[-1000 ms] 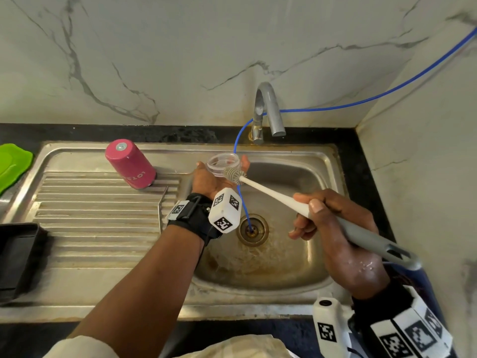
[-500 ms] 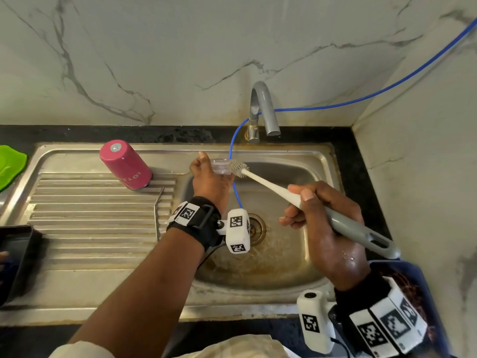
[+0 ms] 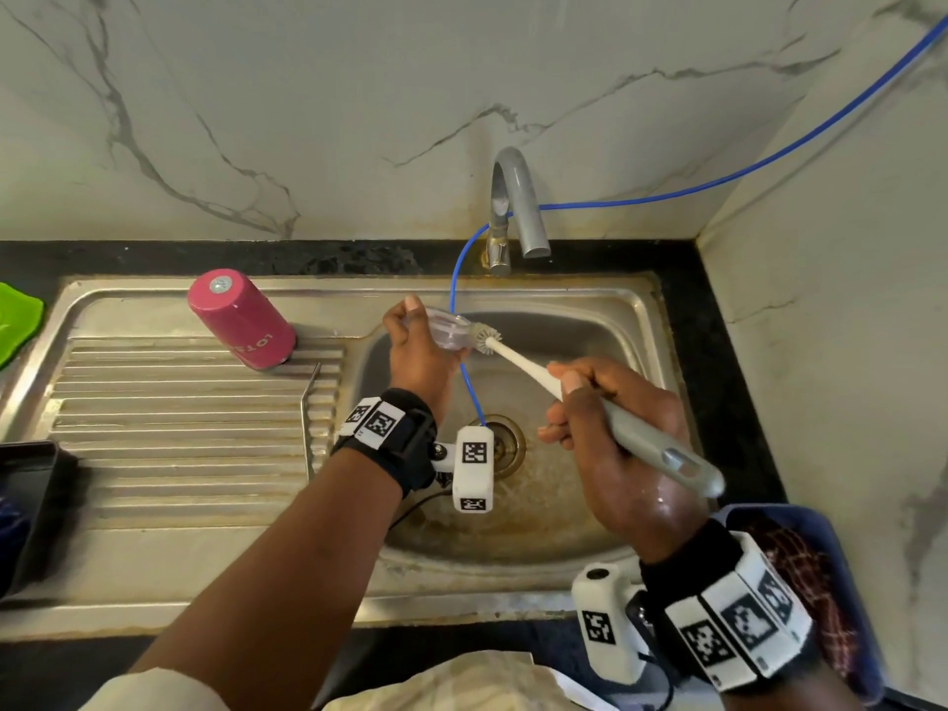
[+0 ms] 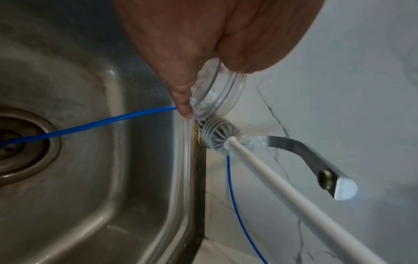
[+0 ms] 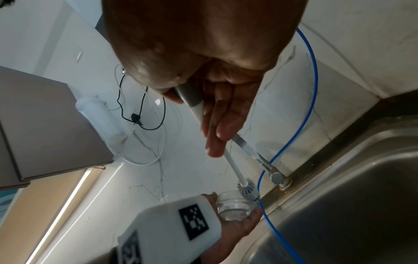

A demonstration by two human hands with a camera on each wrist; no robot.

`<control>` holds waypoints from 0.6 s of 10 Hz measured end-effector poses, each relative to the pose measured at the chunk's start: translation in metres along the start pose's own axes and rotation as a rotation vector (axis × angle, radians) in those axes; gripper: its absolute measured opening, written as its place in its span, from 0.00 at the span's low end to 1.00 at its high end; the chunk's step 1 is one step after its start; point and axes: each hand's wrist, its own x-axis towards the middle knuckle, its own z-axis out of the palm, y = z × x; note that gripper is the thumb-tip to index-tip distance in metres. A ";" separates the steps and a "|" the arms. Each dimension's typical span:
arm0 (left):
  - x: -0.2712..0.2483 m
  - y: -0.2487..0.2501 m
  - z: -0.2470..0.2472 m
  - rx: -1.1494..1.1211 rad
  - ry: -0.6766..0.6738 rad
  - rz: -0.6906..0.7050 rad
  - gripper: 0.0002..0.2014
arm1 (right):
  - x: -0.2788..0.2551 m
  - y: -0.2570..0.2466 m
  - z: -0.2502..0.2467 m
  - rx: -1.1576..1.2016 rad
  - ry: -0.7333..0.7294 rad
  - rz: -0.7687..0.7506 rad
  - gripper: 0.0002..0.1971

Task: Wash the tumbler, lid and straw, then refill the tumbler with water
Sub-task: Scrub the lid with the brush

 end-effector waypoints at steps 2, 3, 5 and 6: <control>-0.003 0.008 0.004 -0.270 -0.029 -0.143 0.37 | 0.005 0.000 -0.002 0.010 -0.011 0.019 0.11; 0.002 0.013 -0.002 -0.331 0.003 -0.183 0.28 | -0.003 -0.006 -0.004 0.013 -0.047 -0.018 0.10; 0.005 0.003 -0.001 -0.368 -0.121 -0.215 0.22 | 0.007 0.009 -0.004 0.010 0.025 0.069 0.11; 0.008 0.008 -0.010 -0.419 -0.196 -0.222 0.34 | 0.010 0.008 -0.014 0.090 0.080 0.127 0.13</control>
